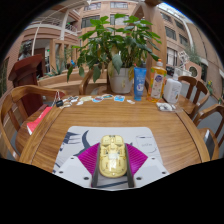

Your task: Arrange mouse

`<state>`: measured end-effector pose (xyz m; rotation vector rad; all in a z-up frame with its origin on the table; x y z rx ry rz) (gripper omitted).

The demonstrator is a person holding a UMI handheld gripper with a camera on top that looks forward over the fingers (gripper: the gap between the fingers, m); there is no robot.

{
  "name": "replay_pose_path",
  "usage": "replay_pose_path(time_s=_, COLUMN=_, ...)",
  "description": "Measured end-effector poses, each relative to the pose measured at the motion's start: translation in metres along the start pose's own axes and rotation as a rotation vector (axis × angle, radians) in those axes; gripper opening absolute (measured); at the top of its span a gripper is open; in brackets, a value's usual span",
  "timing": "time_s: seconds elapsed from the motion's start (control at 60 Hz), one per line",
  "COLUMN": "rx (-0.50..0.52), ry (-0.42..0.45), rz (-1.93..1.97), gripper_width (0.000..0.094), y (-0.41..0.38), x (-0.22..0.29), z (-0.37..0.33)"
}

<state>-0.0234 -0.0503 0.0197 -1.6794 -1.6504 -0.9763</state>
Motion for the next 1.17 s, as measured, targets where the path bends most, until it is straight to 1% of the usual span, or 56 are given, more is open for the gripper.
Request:
replay_pose_path(time_s=0.033, rx=0.008, ry=-0.021, rz=0.007, gripper_width=0.0437, y=-0.004, x=-0.007, z=0.003)
replay_pose_path(time_s=0.117, rx=0.000, ry=-0.010, rz=-0.007, gripper_width=0.0502, y=-0.002, x=-0.003, z=0.001)
replay_pose_path(time_s=0.133, rx=-0.003, ry=-0.009, rz=-0.008, gripper_width=0.0536, y=-0.001, x=-0.003, z=0.000)
replay_pose_path(time_s=0.15, rx=-0.003, ry=-0.009, rz=-0.008, gripper_width=0.0589, y=-0.001, x=-0.002, z=-0.002)
replay_pose_path(time_s=0.2, rx=0.001, ry=-0.001, rz=-0.002, gripper_width=0.0781, y=-0.002, x=0.001, z=-0.011)
replay_pose_path(time_s=0.233, rx=0.007, ry=0.007, rz=0.001, gripper_width=0.0876, y=-0.002, x=0.005, z=-0.019)
replay_pose_path(time_s=0.283, rx=0.000, ry=0.022, rz=0.001, gripper_width=0.0829, y=0.001, x=0.011, z=-0.033)
replay_pose_path(time_s=0.383, rx=-0.026, ry=0.056, rz=-0.004, gripper_width=0.0864, y=0.010, x=0.027, z=-0.070)
replay_pose_path(time_s=0.583, rx=-0.037, ry=0.115, rz=0.002, gripper_width=0.0856, y=0.016, x=0.042, z=-0.163)
replay_pose_path(time_s=0.717, rx=-0.052, ry=0.156, rz=-0.012, gripper_width=0.0856, y=0.018, x=0.041, z=-0.220)
replay_pose_path(time_s=0.883, rx=-0.053, ry=0.166, rz=-0.034, gripper_width=0.0855, y=0.019, x=0.027, z=-0.270)
replay_pose_path(time_s=1.167, rx=-0.044, ry=0.162, rz=-0.042, gripper_width=0.0854, y=0.020, x=0.011, z=-0.307)
Point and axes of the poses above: the point between the fingertips, and its own axes, seen from behind it with the camera up: y to the right, x up, z forward, the way the camera looks, the point moved 4 cm from there along -z, backward, against the way the camera looks, and after that the axes turned 8 degrees about -x, right-handed, at the moved point
